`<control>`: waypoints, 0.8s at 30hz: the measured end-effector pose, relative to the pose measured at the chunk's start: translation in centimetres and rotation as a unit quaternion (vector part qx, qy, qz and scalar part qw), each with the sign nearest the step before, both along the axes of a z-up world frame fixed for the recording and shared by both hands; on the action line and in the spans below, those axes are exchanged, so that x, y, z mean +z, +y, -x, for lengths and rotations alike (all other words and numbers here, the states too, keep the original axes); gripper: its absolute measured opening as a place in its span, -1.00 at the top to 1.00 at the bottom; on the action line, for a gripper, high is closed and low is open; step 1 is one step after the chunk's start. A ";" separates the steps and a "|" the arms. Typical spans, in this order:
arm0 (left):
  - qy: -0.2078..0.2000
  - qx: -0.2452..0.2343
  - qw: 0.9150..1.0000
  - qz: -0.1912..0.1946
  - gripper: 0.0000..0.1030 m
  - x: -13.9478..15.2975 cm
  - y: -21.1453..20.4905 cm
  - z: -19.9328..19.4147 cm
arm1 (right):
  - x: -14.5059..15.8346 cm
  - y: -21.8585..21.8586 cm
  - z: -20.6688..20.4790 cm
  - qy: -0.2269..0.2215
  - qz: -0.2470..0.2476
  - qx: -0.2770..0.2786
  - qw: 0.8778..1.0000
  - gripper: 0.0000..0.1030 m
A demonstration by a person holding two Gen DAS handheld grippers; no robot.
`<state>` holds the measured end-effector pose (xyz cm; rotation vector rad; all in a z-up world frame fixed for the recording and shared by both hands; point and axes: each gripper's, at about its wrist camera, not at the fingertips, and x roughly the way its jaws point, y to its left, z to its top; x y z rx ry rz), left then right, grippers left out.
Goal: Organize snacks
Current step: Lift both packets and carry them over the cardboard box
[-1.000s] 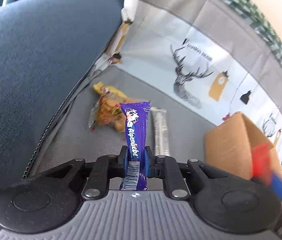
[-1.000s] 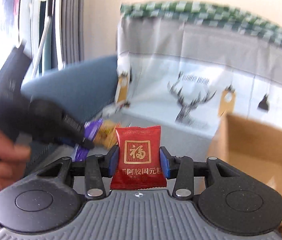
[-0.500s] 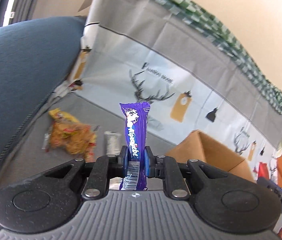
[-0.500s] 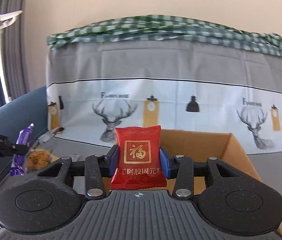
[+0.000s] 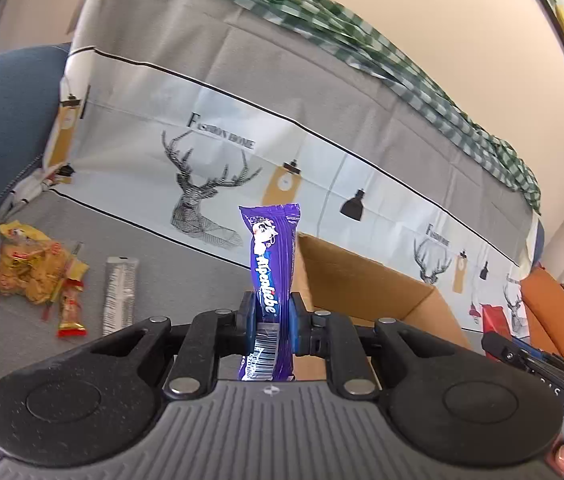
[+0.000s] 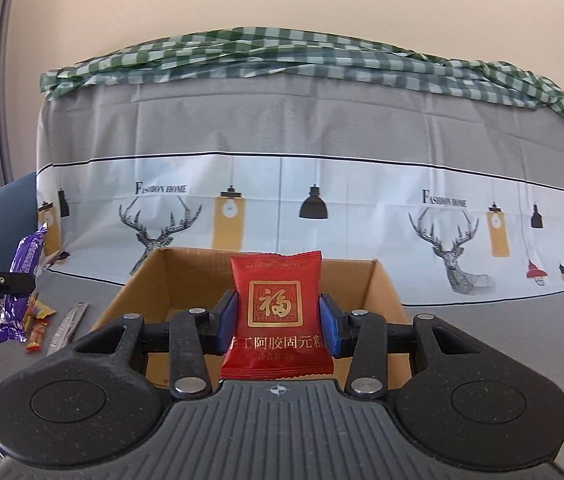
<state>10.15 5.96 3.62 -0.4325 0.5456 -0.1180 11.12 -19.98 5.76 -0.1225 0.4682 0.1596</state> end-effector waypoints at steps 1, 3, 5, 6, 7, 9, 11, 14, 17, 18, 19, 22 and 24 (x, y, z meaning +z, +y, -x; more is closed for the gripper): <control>-0.001 -0.004 1.000 0.000 0.67 0.0 -0.4 -0.1 | 0.0 -0.2 0.0 0.000 -0.001 -0.002 1.000 0.13; -0.006 -0.014 1.000 -0.004 0.67 0.0 -1.2 -0.2 | -0.1 -0.5 0.0 0.001 0.001 -0.004 1.000 0.13; -0.012 -0.023 1.000 -0.011 0.67 0.1 -1.9 -0.2 | -0.2 -0.7 0.0 0.001 0.001 -0.005 1.000 0.13; -0.015 -0.026 0.999 -0.013 0.67 0.1 -2.2 -0.2 | -0.2 -0.7 0.0 0.001 0.002 -0.005 1.000 0.13; -0.017 -0.030 0.999 -0.014 0.67 0.1 -2.4 -0.2 | -0.2 -0.8 0.0 0.001 0.004 -0.005 1.000 0.13; -0.023 -0.033 0.999 -0.014 0.67 0.1 -2.8 -0.1 | -0.2 -0.8 0.0 0.001 0.002 -0.006 1.000 0.13; -0.027 -0.037 0.999 -0.014 0.67 0.1 -3.1 0.0 | -0.2 -0.7 0.0 0.000 0.001 -0.007 1.000 0.13; -0.032 -0.041 0.999 -0.015 0.67 0.1 -3.5 0.0 | -0.1 -0.6 0.0 -0.002 -0.002 -0.005 1.000 0.13; -0.036 -0.045 0.998 -0.014 0.68 0.1 -3.8 0.1 | -0.1 -0.4 0.1 -0.003 -0.001 -0.003 1.000 0.13; -0.037 -0.045 0.998 -0.014 0.68 0.1 -3.8 0.1 | -0.1 -0.4 0.1 -0.003 -0.001 -0.002 1.000 0.13; -0.038 -0.047 0.998 -0.014 0.67 0.1 -3.9 0.1 | -0.1 -0.4 0.1 -0.003 -0.001 -0.002 1.000 0.13; -0.041 -0.051 0.998 -0.016 0.67 0.1 -4.3 0.2 | -0.1 -0.4 0.1 -0.004 -0.002 -0.003 1.000 0.13; -0.045 -0.054 0.997 -0.017 0.68 0.1 -4.6 0.2 | -0.1 -0.5 0.1 -0.005 -0.001 -0.004 1.000 0.13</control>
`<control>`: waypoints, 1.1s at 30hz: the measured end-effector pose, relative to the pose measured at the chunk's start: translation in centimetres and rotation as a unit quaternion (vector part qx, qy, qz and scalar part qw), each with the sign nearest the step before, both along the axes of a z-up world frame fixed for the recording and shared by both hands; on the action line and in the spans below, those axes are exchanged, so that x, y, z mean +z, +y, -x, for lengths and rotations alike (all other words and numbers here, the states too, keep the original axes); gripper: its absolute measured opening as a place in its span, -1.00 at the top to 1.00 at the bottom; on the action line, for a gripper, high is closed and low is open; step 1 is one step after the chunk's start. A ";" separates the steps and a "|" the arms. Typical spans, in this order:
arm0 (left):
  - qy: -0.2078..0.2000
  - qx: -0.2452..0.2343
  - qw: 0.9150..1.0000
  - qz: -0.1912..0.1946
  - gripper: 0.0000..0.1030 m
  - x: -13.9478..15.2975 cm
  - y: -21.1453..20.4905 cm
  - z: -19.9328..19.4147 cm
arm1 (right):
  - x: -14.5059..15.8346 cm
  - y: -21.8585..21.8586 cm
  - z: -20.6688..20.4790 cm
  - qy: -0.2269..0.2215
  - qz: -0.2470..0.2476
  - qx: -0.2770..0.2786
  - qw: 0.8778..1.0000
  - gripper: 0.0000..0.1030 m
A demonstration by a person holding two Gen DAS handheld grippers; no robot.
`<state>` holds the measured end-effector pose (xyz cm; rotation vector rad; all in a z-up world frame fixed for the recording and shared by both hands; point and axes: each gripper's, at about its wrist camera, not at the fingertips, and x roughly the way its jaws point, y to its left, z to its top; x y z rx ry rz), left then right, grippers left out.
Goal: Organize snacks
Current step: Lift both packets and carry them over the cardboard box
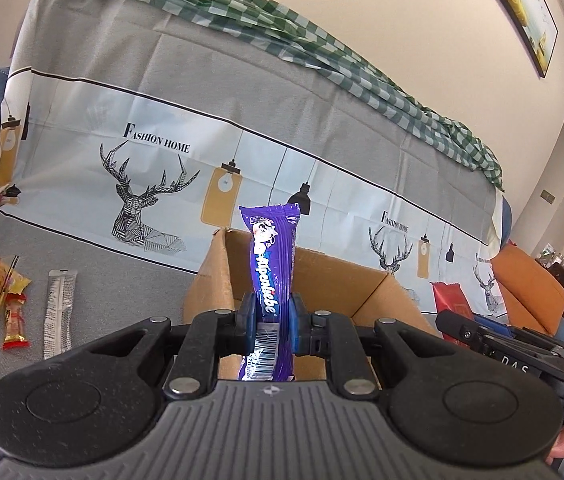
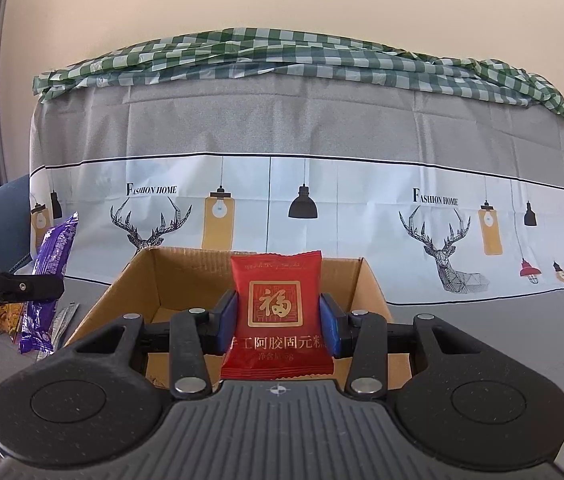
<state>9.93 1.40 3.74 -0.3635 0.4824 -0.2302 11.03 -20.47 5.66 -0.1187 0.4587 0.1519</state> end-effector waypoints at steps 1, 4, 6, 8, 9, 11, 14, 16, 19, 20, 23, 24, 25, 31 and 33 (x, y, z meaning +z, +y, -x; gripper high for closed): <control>-0.001 -0.002 1.000 -0.001 0.68 0.0 -0.1 0.0 | 0.0 0.0 0.0 -0.001 0.000 0.000 1.000 0.13; -0.005 -0.007 1.000 -0.004 0.68 0.0 -0.5 0.0 | 0.0 -0.1 0.0 0.000 0.000 -0.002 1.000 0.13; -0.008 -0.009 1.000 -0.006 0.68 0.1 -0.7 0.0 | 0.0 0.0 0.0 -0.001 0.000 -0.002 1.000 0.13; -0.011 -0.011 1.000 -0.006 0.68 0.1 -0.9 0.1 | 0.0 0.0 0.1 -0.002 0.001 -0.002 1.000 0.13; -0.011 -0.012 1.000 -0.007 0.67 0.1 -0.9 0.1 | 0.0 0.1 0.1 -0.001 0.001 -0.002 1.000 0.13; -0.012 -0.013 1.000 -0.007 0.67 0.1 -1.1 0.1 | 0.0 0.1 0.1 -0.002 0.001 -0.003 1.000 0.13; -0.015 -0.015 1.000 -0.006 0.68 0.1 -1.3 0.1 | 0.0 0.1 0.0 -0.002 0.002 -0.004 1.000 0.13; -0.016 -0.018 1.000 -0.006 0.67 0.2 -1.4 0.1 | 0.0 0.1 0.0 -0.002 0.002 -0.004 1.000 0.13; -0.018 -0.021 1.000 -0.007 0.67 0.2 -1.7 0.2 | 0.0 0.2 0.1 -0.002 0.004 -0.005 1.000 0.13; -0.019 -0.023 1.000 -0.008 0.68 0.3 -1.8 0.2 | 0.0 0.3 0.1 -0.003 0.004 -0.006 1.000 0.13; -0.022 -0.026 0.999 -0.009 0.68 0.3 -2.0 0.2 | -0.1 0.3 0.1 -0.003 0.006 -0.007 1.000 0.13; -0.024 -0.027 0.999 -0.010 0.67 0.4 -2.1 0.3 | -0.1 0.3 0.1 -0.003 0.006 -0.007 1.000 0.13; -0.025 -0.028 0.999 -0.011 0.67 0.4 -2.2 0.3 | -0.1 0.4 0.1 -0.003 0.007 -0.007 1.000 0.13; -0.028 -0.032 0.999 -0.011 0.68 0.4 -2.3 0.2 | -0.1 0.4 0.1 -0.003 0.007 -0.007 1.000 0.13; -0.029 -0.033 0.999 -0.011 0.68 0.4 -2.4 0.3 | -0.1 0.4 0.1 -0.003 0.008 -0.008 1.000 0.13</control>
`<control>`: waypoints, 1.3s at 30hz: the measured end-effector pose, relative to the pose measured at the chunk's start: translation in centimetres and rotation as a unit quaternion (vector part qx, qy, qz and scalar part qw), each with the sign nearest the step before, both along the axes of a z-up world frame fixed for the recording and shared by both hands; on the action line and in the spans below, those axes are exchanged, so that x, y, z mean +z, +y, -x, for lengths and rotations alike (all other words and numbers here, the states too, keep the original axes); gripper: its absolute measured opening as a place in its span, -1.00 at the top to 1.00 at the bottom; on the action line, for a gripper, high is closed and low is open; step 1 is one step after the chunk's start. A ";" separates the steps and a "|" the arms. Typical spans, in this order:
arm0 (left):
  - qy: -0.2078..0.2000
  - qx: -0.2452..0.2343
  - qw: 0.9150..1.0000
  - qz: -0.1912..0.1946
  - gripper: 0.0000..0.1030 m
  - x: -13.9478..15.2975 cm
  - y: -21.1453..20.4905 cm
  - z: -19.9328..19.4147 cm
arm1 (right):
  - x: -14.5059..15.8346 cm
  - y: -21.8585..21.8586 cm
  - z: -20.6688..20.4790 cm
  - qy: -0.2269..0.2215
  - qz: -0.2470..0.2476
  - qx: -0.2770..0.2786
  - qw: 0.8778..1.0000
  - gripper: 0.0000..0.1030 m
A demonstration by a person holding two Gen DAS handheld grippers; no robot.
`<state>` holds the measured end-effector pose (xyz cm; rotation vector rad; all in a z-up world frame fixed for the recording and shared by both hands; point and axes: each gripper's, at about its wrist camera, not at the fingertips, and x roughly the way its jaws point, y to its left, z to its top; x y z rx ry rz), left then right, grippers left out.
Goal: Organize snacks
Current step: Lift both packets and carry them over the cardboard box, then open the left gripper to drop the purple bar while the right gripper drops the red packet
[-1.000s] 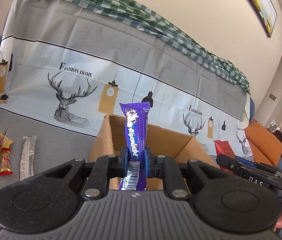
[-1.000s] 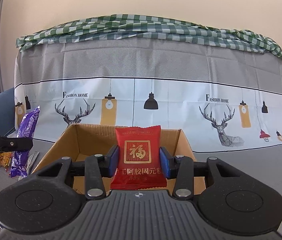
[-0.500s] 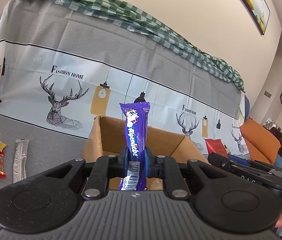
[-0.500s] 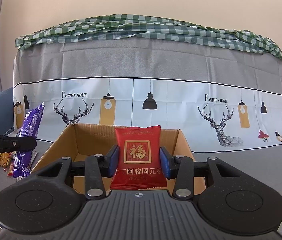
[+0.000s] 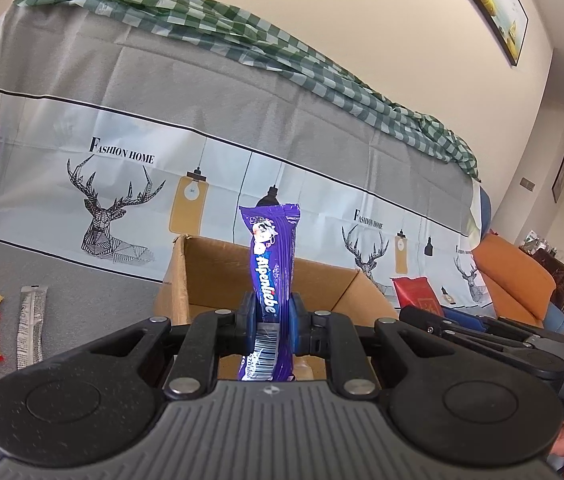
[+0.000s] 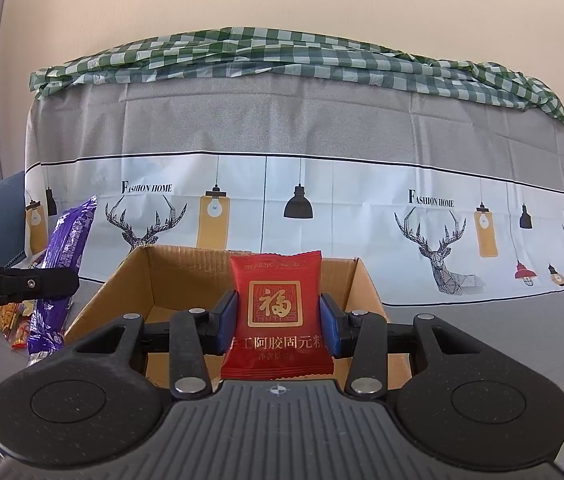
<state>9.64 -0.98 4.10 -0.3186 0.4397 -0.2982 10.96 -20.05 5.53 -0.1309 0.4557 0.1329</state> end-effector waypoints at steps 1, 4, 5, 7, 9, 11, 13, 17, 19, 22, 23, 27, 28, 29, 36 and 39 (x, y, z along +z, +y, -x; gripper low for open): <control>-0.001 -0.001 1.000 0.000 0.67 0.0 -0.1 0.0 | 0.0 0.0 0.0 0.000 0.001 0.000 1.000 0.13; -0.003 -0.004 1.000 0.000 0.68 0.0 -0.1 0.0 | -0.1 0.1 0.0 -0.001 0.001 0.000 1.000 0.13; -0.003 -0.005 1.000 -0.001 0.68 0.0 -0.1 0.0 | -0.1 0.1 0.0 -0.001 0.002 0.000 1.000 0.13; -0.004 -0.007 1.000 -0.001 0.67 0.0 -0.2 0.0 | -0.2 0.1 0.0 -0.001 0.002 0.000 1.000 0.13; -0.005 -0.009 1.000 -0.001 0.67 0.0 -0.3 0.0 | -0.2 0.1 -0.1 -0.002 0.002 0.000 1.000 0.13; -0.006 -0.011 1.000 0.000 0.68 0.1 -0.5 0.0 | -0.2 0.1 -0.1 -0.002 0.002 0.000 1.000 0.13; -0.006 -0.013 1.000 0.001 0.68 0.1 -0.6 -0.1 | -0.2 0.1 -0.1 -0.002 0.003 0.000 1.000 0.13; -0.008 -0.019 1.000 0.000 0.68 0.1 -1.2 -0.1 | -0.2 0.2 0.0 -0.002 0.003 0.000 1.000 0.13; -0.009 -0.022 1.000 0.000 0.68 0.1 -1.6 -0.1 | -0.2 0.2 -0.1 -0.002 0.003 0.000 1.000 0.13; -0.009 -0.025 1.000 0.001 0.68 0.1 -2.0 -0.1 | -0.2 0.2 0.0 -0.003 0.004 -0.001 1.000 0.13; -0.009 -0.026 1.000 0.001 0.68 0.1 -2.2 -0.1 | -0.1 0.2 0.0 -0.004 0.004 -0.001 1.000 0.13; -0.010 -0.030 0.999 0.001 0.68 0.1 -2.8 -0.2 | -0.1 0.1 0.0 -0.006 0.006 -0.001 1.000 0.13; -0.009 -0.031 0.999 0.001 0.68 0.1 -2.9 -0.2 | -0.1 0.1 0.0 -0.006 0.006 -0.001 1.000 0.13; -0.009 -0.032 0.999 0.001 0.68 0.0 -3.0 -0.2 | -0.1 0.1 0.0 -0.006 0.006 -0.001 1.000 0.13; -0.004 -0.040 0.999 0.006 0.67 -0.1 -3.7 -0.5 | -0.1 0.1 0.0 -0.010 0.014 -0.005 1.000 0.12; 0.009 -0.053 0.999 0.010 0.47 -0.4 -4.0 -0.9 | -0.2 0.1 -0.2 -0.008 0.016 -0.011 1.000 0.01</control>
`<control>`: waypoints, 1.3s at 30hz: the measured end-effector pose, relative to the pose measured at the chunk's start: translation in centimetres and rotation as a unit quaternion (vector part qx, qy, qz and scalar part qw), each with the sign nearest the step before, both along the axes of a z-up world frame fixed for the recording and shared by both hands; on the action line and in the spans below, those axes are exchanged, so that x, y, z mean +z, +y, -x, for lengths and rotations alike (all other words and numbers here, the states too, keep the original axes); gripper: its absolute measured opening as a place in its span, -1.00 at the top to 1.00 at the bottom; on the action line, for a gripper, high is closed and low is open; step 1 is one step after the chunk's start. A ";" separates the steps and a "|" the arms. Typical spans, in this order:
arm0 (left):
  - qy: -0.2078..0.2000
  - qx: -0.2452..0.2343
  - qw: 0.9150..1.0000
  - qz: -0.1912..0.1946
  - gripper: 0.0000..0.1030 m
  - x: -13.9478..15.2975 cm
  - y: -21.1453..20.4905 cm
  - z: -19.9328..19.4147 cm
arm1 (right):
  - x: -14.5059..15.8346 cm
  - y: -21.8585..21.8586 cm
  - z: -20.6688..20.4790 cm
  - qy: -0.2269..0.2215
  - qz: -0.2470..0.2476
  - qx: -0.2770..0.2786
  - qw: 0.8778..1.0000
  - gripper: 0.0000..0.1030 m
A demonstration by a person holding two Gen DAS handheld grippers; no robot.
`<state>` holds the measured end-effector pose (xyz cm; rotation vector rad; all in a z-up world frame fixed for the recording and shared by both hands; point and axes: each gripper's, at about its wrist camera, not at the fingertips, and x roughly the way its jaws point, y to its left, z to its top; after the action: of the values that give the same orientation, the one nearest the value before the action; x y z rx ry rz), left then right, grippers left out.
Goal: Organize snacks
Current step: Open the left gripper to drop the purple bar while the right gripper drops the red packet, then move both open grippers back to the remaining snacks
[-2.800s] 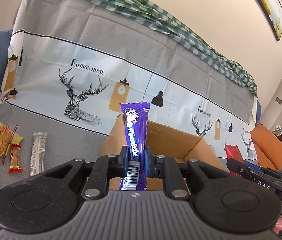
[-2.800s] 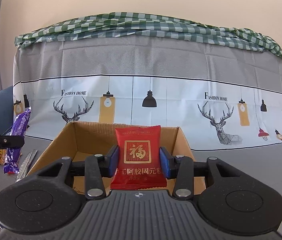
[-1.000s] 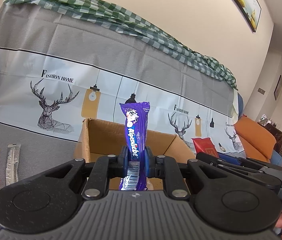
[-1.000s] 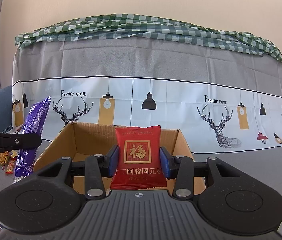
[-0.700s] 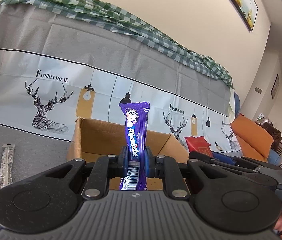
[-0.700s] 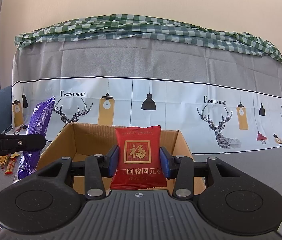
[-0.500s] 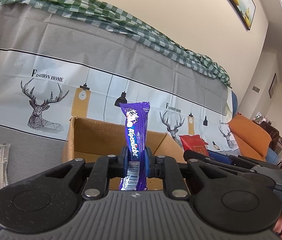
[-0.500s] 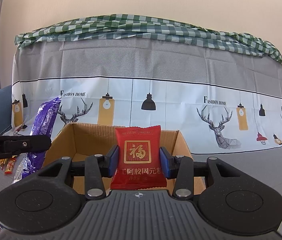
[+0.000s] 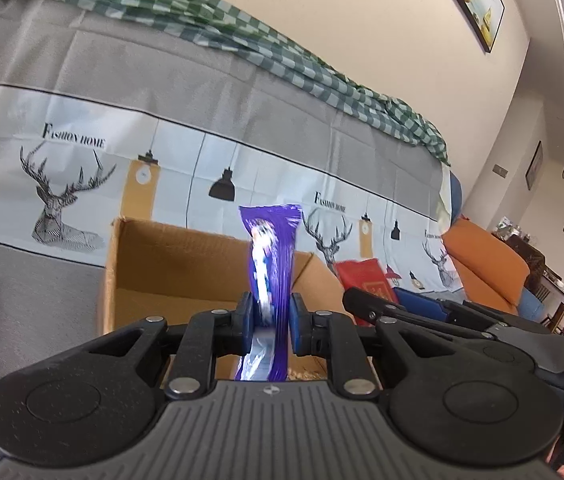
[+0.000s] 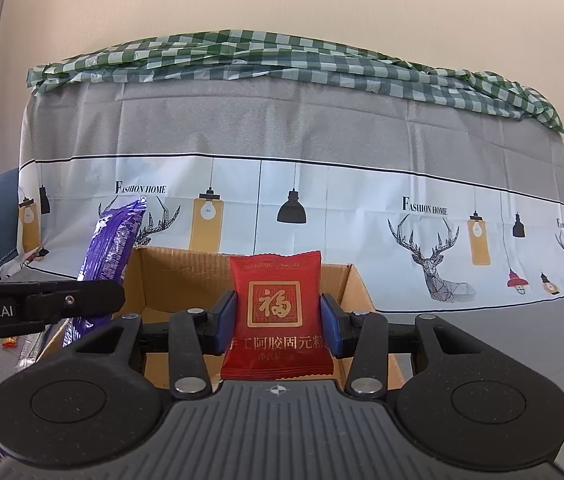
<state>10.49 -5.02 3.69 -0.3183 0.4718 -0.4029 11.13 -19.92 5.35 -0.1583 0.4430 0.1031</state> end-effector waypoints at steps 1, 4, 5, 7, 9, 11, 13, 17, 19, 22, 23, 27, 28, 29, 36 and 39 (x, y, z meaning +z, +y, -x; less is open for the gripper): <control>0.001 0.002 1.000 -0.001 0.13 -0.1 0.0 0.0 | 0.0 0.0 0.0 -0.001 0.002 -0.004 1.000 -0.04; 0.005 0.008 1.000 0.006 0.05 -0.1 0.4 -0.2 | 0.2 -0.1 0.0 -0.006 -0.004 -0.009 1.000 -0.21; 0.007 0.010 1.000 0.009 0.05 -0.2 0.5 -0.2 | 0.2 -0.1 0.0 -0.004 -0.006 -0.009 1.000 -0.25; 0.011 0.014 1.000 0.012 0.05 -0.2 0.8 -0.2 | 0.1 0.0 -0.1 -0.002 -0.007 -0.009 1.000 -0.28; 0.012 0.018 1.000 0.011 0.05 -0.2 1.0 -0.2 | 0.2 0.2 0.0 -0.003 -0.007 -0.008 1.000 -0.30; 0.011 0.022 1.000 0.007 0.05 -0.1 1.3 0.0 | 0.2 0.4 -0.1 -0.002 -0.010 -0.007 1.000 -0.31; 0.009 0.028 1.000 0.002 0.05 0.1 1.8 0.2 | 0.2 0.8 -0.1 -0.003 -0.012 -0.009 1.000 -0.32; 0.003 0.049 0.999 -0.014 0.29 0.3 3.3 0.9 | 0.2 1.8 0.0 -0.005 -0.018 -0.007 1.000 -0.32; 0.003 0.062 0.998 -0.021 0.51 0.4 4.3 1.2 | 0.1 2.6 0.1 -0.003 -0.018 -0.003 1.000 -0.32; 0.013 0.082 0.996 -0.023 0.82 0.7 6.4 1.6 | 0.0 3.8 0.3 0.002 -0.021 0.002 1.000 -0.32; 0.018 0.087 0.996 -0.032 0.87 1.0 7.1 1.6 | 0.0 4.3 0.4 0.003 -0.023 0.004 1.000 -0.32; 0.040 0.093 0.993 -0.065 0.87 2.0 10.0 1.3 | -0.1 6.4 1.1 0.005 -0.032 0.019 0.999 -0.18; 0.040 0.094 0.992 -0.073 0.87 2.4 10.8 1.3 | -0.1 7.0 1.4 0.005 -0.034 0.026 0.999 -0.11; 0.038 0.095 0.991 -0.083 0.87 2.7 11.7 1.2 | -0.1 7.6 1.6 0.004 -0.037 0.034 0.999 0.08; 0.056 0.128 0.984 -0.111 0.86 0.0 19.2 2.0 | -0.5 11.4 3.2 0.003 -0.027 0.098 0.995 0.42; 0.103 0.180 0.975 -0.075 0.87 -0.9 22.7 1.6 | -0.9 13.0 3.6 0.010 -0.020 0.125 0.992 0.42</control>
<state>8.90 17.70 2.83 -0.2921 0.6299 0.0199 7.52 -6.88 4.43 -0.1735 0.4391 0.3606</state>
